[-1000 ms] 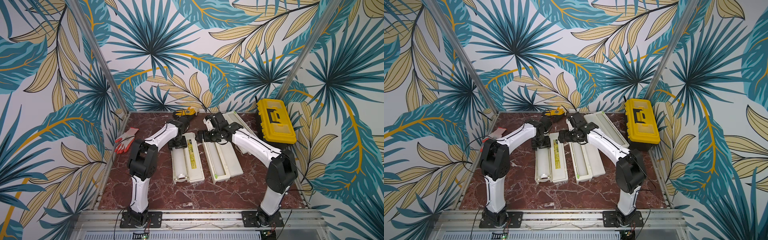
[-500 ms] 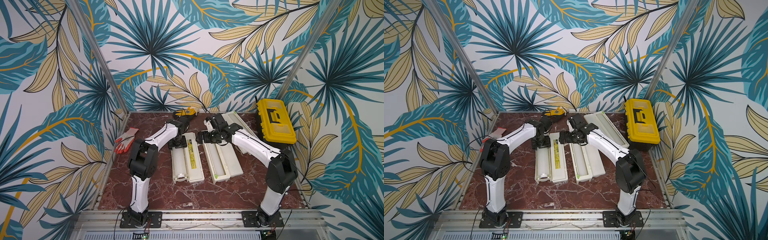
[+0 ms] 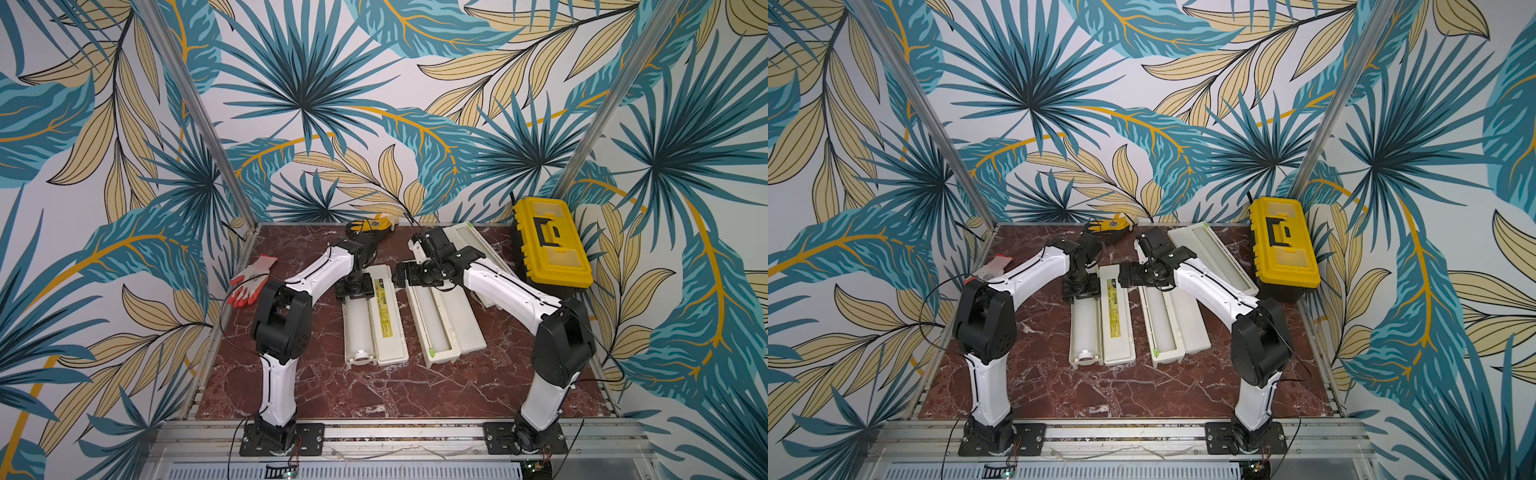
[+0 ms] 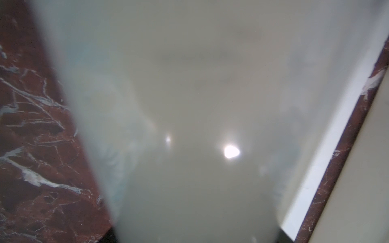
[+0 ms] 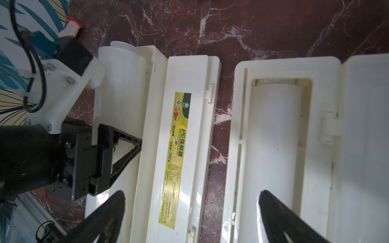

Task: Put plastic wrap rolls into dispensers
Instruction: Place the plastic wrap into the plastic wrap cutting box.

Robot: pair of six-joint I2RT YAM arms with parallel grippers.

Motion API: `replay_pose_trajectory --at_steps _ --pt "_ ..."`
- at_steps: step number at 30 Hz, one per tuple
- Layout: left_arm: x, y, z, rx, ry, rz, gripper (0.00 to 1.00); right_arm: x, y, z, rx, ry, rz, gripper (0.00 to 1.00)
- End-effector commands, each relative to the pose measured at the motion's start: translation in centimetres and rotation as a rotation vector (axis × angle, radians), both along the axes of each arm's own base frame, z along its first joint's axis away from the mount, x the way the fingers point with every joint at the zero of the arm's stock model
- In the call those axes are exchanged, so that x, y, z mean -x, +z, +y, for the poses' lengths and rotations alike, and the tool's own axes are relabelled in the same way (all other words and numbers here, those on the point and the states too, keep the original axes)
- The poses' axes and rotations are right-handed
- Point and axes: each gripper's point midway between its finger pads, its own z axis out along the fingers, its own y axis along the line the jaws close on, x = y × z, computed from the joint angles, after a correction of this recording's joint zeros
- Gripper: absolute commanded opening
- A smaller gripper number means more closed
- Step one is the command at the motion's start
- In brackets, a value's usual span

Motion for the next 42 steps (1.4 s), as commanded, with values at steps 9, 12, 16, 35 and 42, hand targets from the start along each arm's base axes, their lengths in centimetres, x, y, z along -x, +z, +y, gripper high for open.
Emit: replay_pose_trajectory --at_steps 9,12,16,35,42 --pt "0.9 0.0 -0.2 0.015 -0.033 0.033 0.25 0.1 -0.9 -0.2 0.021 -0.004 0.022 0.99" --pt "1.2 -1.0 -0.3 0.016 -0.032 0.063 0.24 0.1 -1.0 -0.1 0.019 -0.001 0.025 0.99" --pt "1.8 -2.3 -0.3 0.011 -0.027 0.104 0.24 0.1 -1.1 -0.1 0.019 0.001 0.026 0.99" --pt "0.3 3.0 1.0 -0.012 0.059 -0.068 0.96 0.1 -1.2 0.2 0.022 0.005 0.031 0.99" --pt "-0.7 6.5 2.0 -0.017 0.047 -0.176 1.0 0.2 -1.7 1.4 0.135 0.017 0.029 0.99"
